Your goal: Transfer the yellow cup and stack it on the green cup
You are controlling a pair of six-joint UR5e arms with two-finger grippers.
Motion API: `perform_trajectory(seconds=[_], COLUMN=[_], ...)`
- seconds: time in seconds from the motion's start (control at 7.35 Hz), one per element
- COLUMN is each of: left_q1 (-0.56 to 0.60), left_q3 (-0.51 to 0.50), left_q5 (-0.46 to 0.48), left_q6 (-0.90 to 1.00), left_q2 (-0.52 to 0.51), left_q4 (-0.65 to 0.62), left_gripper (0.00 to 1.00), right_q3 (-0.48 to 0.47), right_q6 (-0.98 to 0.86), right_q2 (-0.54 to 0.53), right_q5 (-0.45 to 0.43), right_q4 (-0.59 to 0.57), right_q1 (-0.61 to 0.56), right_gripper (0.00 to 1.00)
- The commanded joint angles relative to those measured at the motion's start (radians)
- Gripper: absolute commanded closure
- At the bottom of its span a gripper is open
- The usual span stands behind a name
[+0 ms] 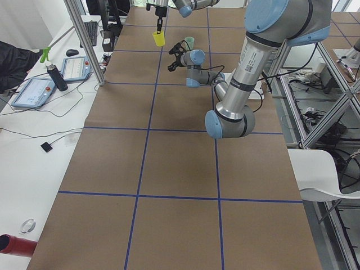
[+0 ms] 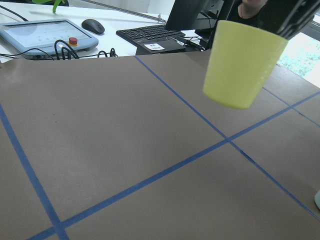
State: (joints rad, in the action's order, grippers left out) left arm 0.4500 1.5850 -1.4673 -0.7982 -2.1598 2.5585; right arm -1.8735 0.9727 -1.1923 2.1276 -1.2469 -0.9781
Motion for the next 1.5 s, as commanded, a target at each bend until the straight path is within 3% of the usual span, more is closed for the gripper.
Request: perform_trajectory(seconds=[0.0, 0.41, 0.54, 0.95, 1.36], left_q1=[0.012, 0.033, 0.068, 0.283, 0.422], left_q3=[0.003, 0.012, 0.021, 0.163, 0.268], left_q5=[-0.001, -0.01, -0.062, -0.373, -0.41], left_q6=[0.001, -0.001, -0.001, 0.022, 0.273], left_q2=[0.003, -0.005, -0.002, 0.008, 0.234], left_q4=[-0.056, -0.104, -0.166, -0.609, -0.649], left_gripper=[0.0, 0.0, 0.0, 0.0, 0.0], right_q3=[-0.169, -0.292, -0.299, -0.296, -0.297], right_q6=[0.0, -0.064, -0.128, -0.218, -0.216], right_q2=[-0.18, -0.392, -0.438, -0.524, -0.541], right_q5=[-0.177, -0.232, -0.242, -0.27, -0.255], right_q4=[-0.002, 0.0, 0.0, 0.0, 0.003], right_q1=[0.047, 0.081, 0.081, 0.1, 0.142], right_gripper=[1.0, 1.0, 1.0, 1.0, 1.0])
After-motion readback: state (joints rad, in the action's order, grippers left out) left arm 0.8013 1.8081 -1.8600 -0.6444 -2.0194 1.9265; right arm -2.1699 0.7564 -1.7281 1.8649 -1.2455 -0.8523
